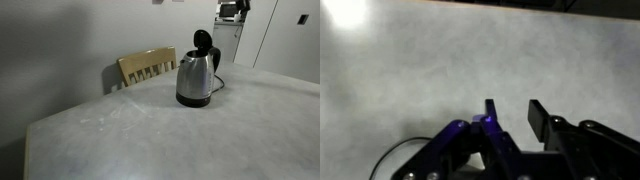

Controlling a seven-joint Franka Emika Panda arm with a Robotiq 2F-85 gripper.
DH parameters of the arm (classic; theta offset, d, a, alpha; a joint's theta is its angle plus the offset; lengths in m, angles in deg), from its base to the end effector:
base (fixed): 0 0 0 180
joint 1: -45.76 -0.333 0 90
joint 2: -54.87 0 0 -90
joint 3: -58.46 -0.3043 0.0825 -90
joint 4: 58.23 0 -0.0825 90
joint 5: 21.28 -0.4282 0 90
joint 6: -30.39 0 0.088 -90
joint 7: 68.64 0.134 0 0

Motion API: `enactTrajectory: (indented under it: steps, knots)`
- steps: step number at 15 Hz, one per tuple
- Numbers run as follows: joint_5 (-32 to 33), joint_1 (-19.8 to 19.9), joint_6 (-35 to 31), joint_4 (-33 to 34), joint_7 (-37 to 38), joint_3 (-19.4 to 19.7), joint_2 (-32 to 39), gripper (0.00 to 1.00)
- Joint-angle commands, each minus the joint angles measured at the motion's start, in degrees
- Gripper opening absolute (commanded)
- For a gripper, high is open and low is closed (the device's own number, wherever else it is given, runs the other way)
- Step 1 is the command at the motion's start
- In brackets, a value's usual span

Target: Close the kettle lid

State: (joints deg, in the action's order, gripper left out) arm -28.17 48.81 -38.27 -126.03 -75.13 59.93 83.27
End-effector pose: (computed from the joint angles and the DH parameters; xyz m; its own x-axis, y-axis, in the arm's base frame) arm 0.6677 -0.0305 0.4387 0.8917 0.0829 -0.4451 0.0127 -0.9873 -0.1585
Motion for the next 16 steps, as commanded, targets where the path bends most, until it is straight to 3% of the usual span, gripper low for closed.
enactTrajectory:
  steps: [1,4,8,16]
  knots:
    - [-2.1,2.6,6.8,-4.0,0.5,0.2,-2.9,0.14]
    - [-2.2,3.4,3.6,-4.1,1.7,0.9,-2.1,0.00]
    - [-2.9,3.5,-3.0,-4.6,2.5,0.9,-1.1,0.00]
    - [-0.7,0.5,-25.1,-8.9,4.8,0.3,-1.0,0.00]
